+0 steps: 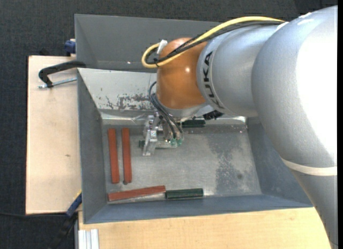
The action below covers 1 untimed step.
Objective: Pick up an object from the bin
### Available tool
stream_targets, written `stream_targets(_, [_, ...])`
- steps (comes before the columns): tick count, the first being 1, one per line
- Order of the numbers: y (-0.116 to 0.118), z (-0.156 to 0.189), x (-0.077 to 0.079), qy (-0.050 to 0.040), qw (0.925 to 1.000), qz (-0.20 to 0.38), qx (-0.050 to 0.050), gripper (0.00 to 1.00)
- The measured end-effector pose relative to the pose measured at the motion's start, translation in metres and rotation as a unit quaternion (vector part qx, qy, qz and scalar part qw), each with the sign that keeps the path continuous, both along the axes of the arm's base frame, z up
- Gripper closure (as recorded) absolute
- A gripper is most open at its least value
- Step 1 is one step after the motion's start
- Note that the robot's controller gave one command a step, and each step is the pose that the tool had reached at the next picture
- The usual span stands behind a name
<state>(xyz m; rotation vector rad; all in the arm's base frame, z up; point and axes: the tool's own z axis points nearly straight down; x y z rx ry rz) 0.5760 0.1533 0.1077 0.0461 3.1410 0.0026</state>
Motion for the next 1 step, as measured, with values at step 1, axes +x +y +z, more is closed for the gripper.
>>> stream_targets(1, [0.0228,0.1015,0.0132,-0.0027,0.9998,0.021,0.000,1.00])
